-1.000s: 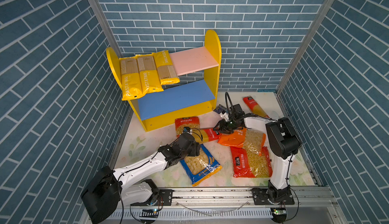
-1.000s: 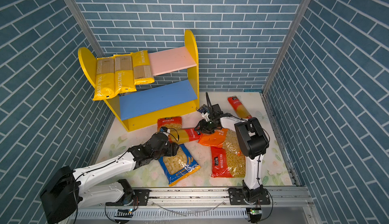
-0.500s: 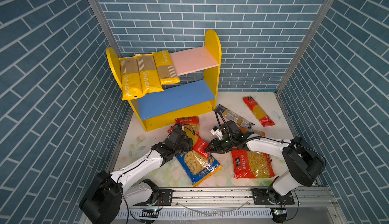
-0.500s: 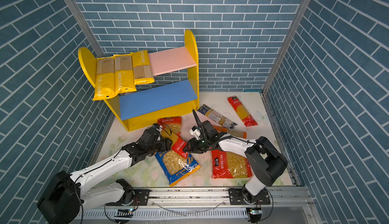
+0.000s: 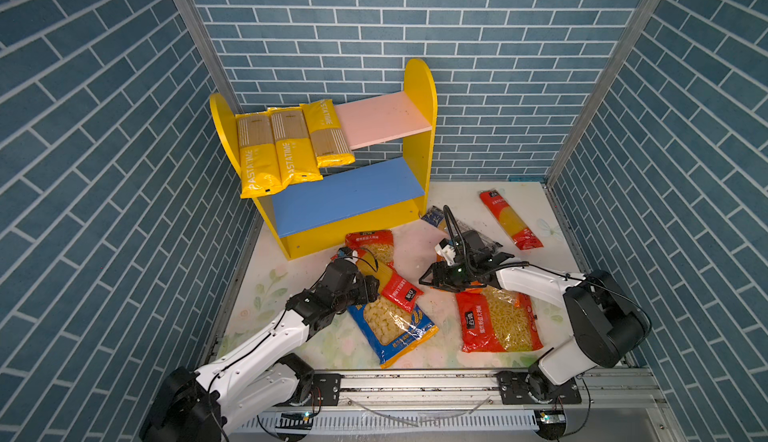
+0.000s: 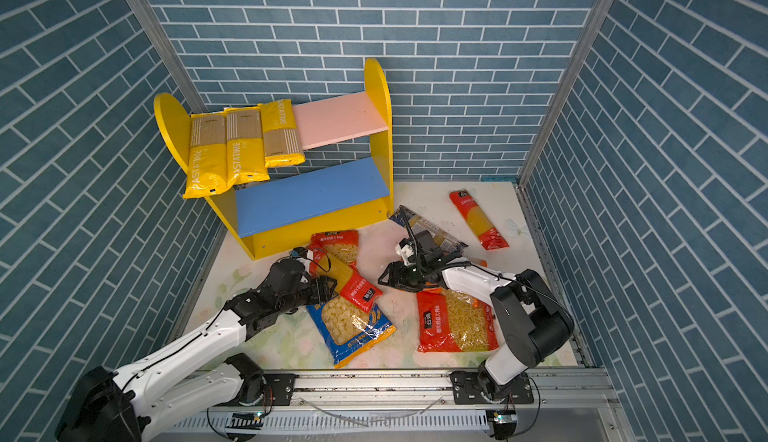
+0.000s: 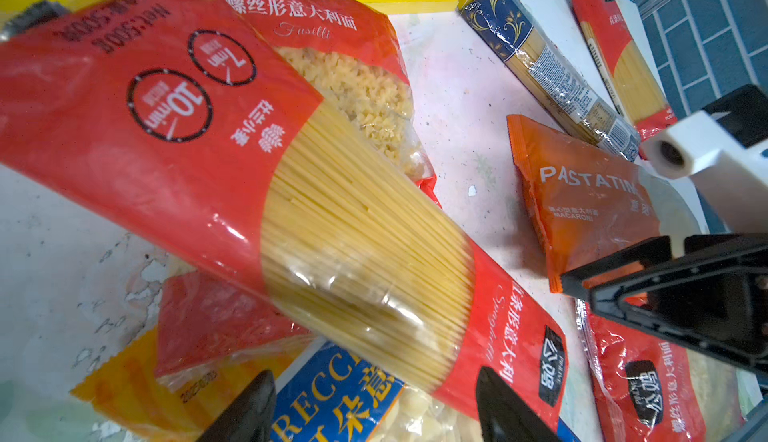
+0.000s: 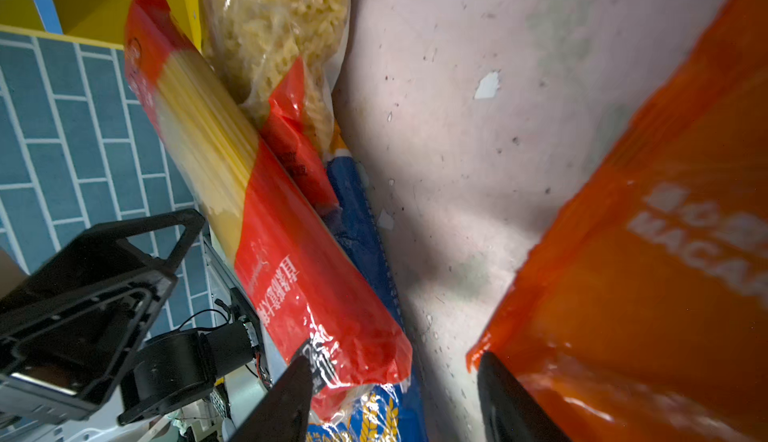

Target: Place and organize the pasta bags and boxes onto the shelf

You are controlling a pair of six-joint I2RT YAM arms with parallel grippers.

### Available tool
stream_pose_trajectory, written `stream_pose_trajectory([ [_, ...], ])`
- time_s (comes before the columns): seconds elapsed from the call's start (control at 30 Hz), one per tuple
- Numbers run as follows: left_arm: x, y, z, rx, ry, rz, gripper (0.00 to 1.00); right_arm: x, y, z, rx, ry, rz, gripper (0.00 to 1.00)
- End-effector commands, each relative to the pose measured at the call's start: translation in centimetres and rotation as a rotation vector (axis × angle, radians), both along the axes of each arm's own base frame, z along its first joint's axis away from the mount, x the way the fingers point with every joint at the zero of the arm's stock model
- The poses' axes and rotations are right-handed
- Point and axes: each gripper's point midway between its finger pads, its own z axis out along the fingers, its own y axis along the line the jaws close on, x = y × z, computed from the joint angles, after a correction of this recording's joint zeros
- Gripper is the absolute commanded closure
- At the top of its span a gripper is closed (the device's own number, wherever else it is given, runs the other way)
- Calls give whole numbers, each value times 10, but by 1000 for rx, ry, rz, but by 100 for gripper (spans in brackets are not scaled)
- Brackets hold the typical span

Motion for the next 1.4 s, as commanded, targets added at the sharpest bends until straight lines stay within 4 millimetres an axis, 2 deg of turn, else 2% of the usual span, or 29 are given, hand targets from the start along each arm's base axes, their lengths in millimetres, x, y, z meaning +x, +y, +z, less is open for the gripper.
stream_pose_trajectory([
  [0.0,-5,2,-13,-12,38,9,24,8,17,1,109,-17,-114,32],
  [0.27,-6,-14,-13,-24,33,-23,24,0,44,-12,245,35,-273,30],
  [0.37,-8,-16,-17,-26,38,-26,25,7,53,-3,330,19,-306,32],
  [0.53,-9,-18,-20,-25,41,-31,25,12,69,22,477,-7,-305,38],
  [0.73,-8,-21,-13,-32,28,-47,25,14,69,37,512,-65,-315,47],
  [0.87,-8,-22,1,-31,9,-63,25,16,68,45,525,-90,-321,63],
  [1.0,-10,-20,21,-29,-16,-72,24,16,66,45,496,-110,-318,76],
  [1.2,-18,-14,62,-31,-77,-109,24,11,64,61,465,-160,-261,85],
  [1.37,-20,-8,83,61,-125,-174,22,0,50,73,272,-272,-102,89],
])
